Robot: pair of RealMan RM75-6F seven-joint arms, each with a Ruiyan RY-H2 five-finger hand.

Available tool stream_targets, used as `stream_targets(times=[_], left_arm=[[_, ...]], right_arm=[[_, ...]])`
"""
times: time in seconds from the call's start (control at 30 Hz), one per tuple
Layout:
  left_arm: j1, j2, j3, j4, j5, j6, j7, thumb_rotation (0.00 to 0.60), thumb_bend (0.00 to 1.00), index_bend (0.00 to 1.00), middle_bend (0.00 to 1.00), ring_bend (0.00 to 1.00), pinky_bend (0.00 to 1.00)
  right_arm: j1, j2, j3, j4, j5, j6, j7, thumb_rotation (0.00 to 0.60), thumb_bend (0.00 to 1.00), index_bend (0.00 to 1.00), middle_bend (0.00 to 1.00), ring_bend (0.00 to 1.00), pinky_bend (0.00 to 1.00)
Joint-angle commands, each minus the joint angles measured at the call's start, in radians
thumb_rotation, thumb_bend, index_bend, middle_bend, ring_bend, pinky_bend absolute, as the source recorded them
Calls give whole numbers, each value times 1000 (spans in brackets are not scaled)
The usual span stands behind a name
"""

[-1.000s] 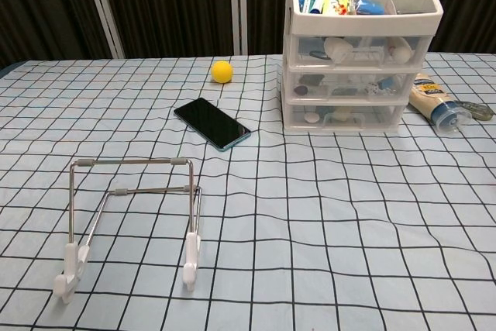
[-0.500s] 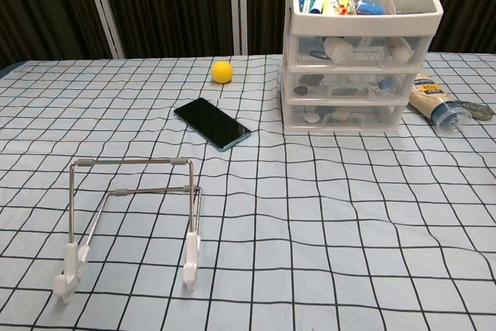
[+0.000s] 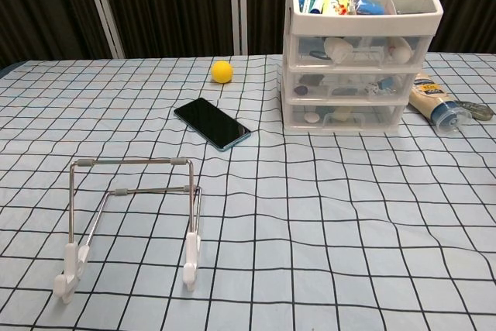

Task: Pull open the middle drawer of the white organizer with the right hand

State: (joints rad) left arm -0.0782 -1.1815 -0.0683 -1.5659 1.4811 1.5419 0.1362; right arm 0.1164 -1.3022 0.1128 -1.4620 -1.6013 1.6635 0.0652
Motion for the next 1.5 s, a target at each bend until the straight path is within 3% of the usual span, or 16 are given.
stream_targets(times=[0.03, 0.23, 0.57, 0.9, 1.27, 1.5], left_arm=[[1, 1, -1, 0, 1, 2, -2, 600, 0, 0, 0, 0, 0], [4, 5, -2, -3, 2, 9, -10, 600, 0, 0, 0, 0, 0], [12, 15, -4, -4, 13, 30, -37, 600, 0, 0, 0, 0, 0], [18, 22, -7, -2, 18, 43, -60, 600, 0, 0, 0, 0, 0], [14, 26, -10, 2, 11, 30, -75, 600, 0, 0, 0, 0, 0], [13, 29, -11, 5, 5, 22, -88, 600, 0, 0, 0, 0, 0]], right_arm=[[42, -5, 18, -69, 54, -97, 33, 600, 298, 214, 914, 913, 779], [108, 4, 51, -227, 172, -277, 179, 600, 492, 212, 974, 971, 825], [214, 35, 136, -393, 429, -606, 477, 600, 541, 147, 983, 980, 832], [282, 0, 227, -384, 607, -845, 744, 600, 540, 141, 983, 980, 832], [355, -97, 269, -271, 726, -962, 796, 600, 541, 141, 983, 980, 832], [394, -171, 281, -196, 780, -962, 765, 600, 541, 141, 983, 980, 832]])
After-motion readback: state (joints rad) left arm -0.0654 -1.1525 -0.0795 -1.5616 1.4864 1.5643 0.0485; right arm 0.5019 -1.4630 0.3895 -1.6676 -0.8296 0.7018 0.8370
